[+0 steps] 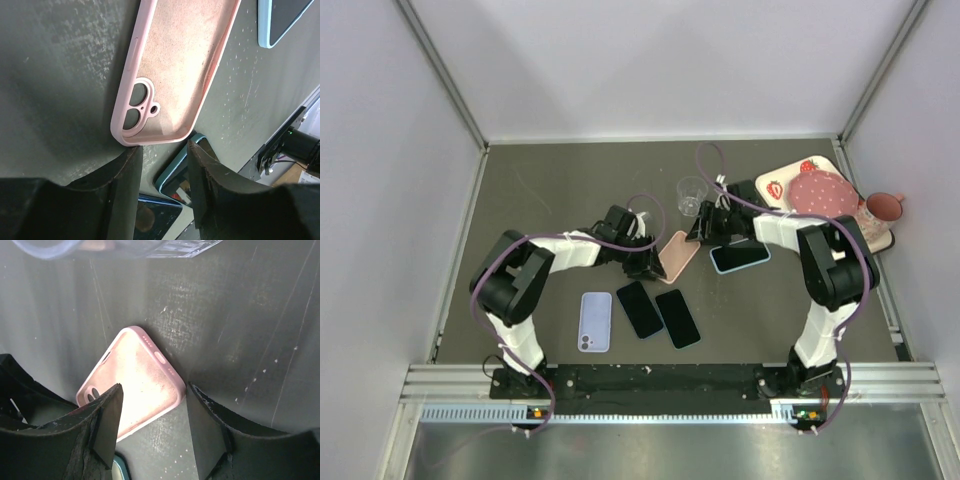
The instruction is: Put the phone into the phone case
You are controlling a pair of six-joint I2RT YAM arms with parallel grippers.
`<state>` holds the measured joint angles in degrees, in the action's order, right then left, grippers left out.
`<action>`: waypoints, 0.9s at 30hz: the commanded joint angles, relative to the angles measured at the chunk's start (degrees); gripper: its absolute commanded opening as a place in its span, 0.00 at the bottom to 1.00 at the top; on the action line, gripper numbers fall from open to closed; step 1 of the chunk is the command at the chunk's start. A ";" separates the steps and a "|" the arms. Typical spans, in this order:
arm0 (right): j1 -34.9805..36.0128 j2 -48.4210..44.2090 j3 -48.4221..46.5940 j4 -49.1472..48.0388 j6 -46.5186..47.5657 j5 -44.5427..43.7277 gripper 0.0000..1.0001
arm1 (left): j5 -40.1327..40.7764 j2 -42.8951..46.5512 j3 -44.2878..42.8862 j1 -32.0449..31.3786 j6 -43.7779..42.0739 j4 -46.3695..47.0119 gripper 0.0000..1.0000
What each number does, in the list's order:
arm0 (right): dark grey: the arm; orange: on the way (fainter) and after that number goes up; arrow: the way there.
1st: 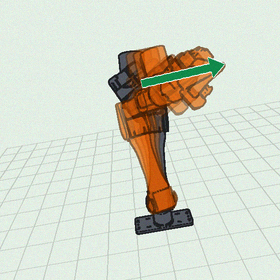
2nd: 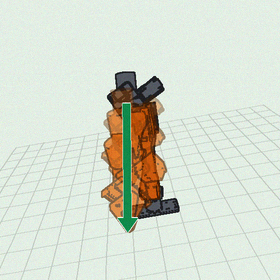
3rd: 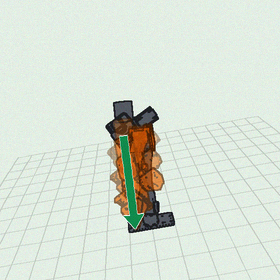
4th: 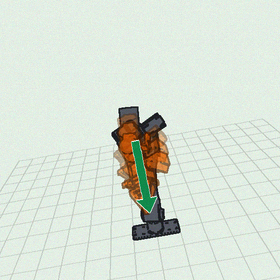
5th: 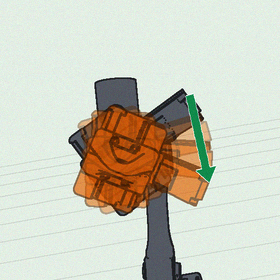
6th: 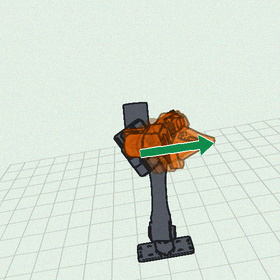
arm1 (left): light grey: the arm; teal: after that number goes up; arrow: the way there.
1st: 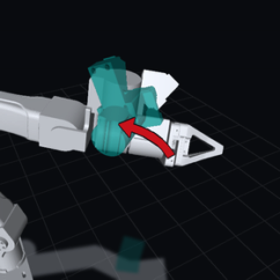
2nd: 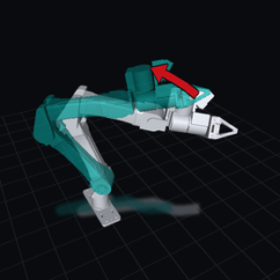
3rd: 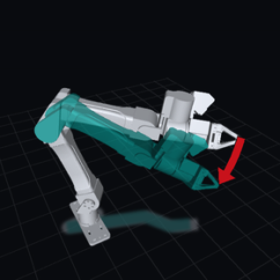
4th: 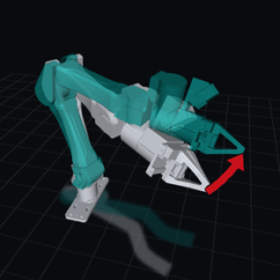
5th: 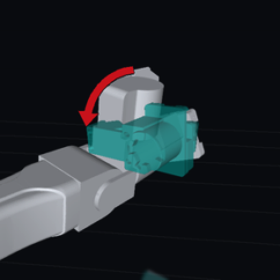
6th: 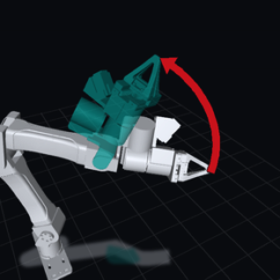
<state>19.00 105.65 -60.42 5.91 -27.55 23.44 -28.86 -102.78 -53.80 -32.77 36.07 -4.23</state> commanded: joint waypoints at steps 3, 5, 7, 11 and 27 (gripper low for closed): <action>0.59 -4.48 7.33 -4.07 -1.28 4.50 0.54 | 4.33 -3.21 -5.69 -0.18 -2.14 -1.12 0.46; 0.86 -6.58 9.43 -4.07 -1.37 5.12 0.54 | 5.83 -3.48 -6.93 -0.01 -3.20 -2.18 0.46; 1.03 -8.17 10.67 -3.45 -1.45 5.21 0.54 | 6.01 -3.74 -7.98 0.17 -3.99 -3.15 0.46; 2.08 -12.21 13.13 -1.61 -1.45 5.21 0.53 | 7.59 -3.39 -9.13 0.52 -4.96 -4.38 0.46; 3.76 -21.27 12.44 6.39 0.22 -1.20 0.54 | 11.37 -7.78 -13.96 1.92 -6.63 -6.84 0.34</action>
<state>22.37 87.20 -46.37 10.22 -28.51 24.91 -20.34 -108.53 -65.06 -31.09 31.83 -10.68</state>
